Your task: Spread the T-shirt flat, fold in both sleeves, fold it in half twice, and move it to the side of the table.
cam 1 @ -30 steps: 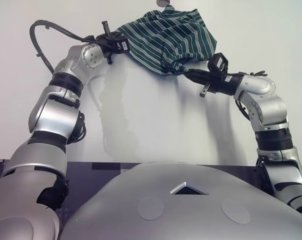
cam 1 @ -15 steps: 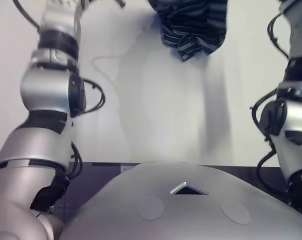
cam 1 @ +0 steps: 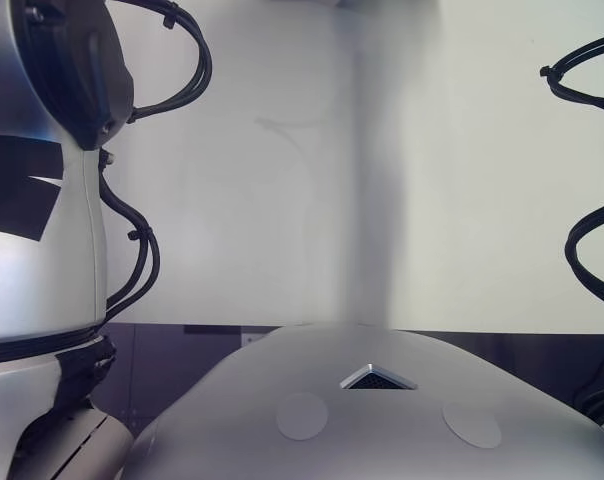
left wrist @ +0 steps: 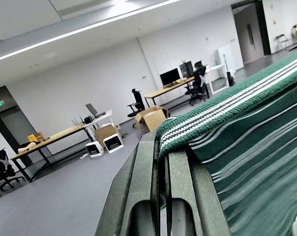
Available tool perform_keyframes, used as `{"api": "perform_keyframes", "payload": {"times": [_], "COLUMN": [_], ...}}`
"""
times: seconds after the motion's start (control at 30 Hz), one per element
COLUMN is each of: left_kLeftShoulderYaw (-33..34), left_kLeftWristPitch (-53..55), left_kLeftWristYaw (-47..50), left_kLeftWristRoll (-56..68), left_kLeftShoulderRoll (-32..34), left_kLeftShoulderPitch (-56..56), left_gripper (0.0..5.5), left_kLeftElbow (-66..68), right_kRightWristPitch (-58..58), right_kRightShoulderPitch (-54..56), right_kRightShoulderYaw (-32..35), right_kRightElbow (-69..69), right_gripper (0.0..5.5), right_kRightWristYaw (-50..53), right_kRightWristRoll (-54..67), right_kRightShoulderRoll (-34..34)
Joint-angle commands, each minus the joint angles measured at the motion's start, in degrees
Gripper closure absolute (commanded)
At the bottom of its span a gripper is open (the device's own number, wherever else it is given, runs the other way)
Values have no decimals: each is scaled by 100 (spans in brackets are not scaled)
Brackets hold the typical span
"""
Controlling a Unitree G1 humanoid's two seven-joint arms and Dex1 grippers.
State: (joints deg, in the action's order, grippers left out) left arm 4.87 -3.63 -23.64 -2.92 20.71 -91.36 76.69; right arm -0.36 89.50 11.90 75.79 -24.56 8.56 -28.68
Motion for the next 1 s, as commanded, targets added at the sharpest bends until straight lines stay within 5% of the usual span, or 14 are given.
{"api": "perform_keyframes", "payload": {"times": [0.03, 0.13, 0.2, 0.3, 0.4, 0.53, 0.73, 0.83, 1.0], "left_kLeftShoulderYaw": [-113, -355, -624, -780, -891, -1266, -2226, -2638, -2461], "left_kLeftWristPitch": [188, 478, 1520, 3262, 4036, 4106, 3363, 3347, 3246], "left_kLeftWristYaw": [-1350, -3831, -5696, -6691, -6717, -6244, -5261, -4662, -4739], "left_kLeftWristRoll": [-69, 147, 792, 1831, 2281, 1976, 370, 32, 623], "left_kLeftShoulderRoll": [227, 562, 1142, 2147, 2870, 2911, 3044, 2987, 3626], "left_kLeftShoulderPitch": [159, 824, 2028, 3962, 6126, 7834, 9425, 9940, 10826], "left_gripper": [549, 549, 549, 549, 549, 549, 549, 482, 478], "left_kLeftElbow": [-38, -630, -2589, -5857, -8528, -9921, -9928, -9835, -10649], "right_kRightWristPitch": [237, 539, 1274, 2911, 4250, 4333, 3587, 3452, 3363], "right_kRightShoulderPitch": [-329, -1081, -2195, -4234, -6459, -8265, -10077, -10459, -10909], "right_kRightShoulderYaw": [-244, -587, -866, -1043, -999, -1157, -1729, -1985, -1698], "right_kRightElbow": [-54, -507, -2009, -5211, -7976, -9351, -9710, -9610, -9816], "right_gripper": [550, 550, 550, 550, 550, 550, 550, 550, 444], "right_kRightWristYaw": [-1131, -3000, -4654, -5971, -6599, -6493, -5769, -5114, -5216], "right_kRightWristRoll": [-295, -385, 20, 1093, 2135, 2109, 825, 409, 737], "right_kRightShoulderRoll": [-304, -666, -1138, -2102, -3054, -3243, -3165, -3060, -3484]}}
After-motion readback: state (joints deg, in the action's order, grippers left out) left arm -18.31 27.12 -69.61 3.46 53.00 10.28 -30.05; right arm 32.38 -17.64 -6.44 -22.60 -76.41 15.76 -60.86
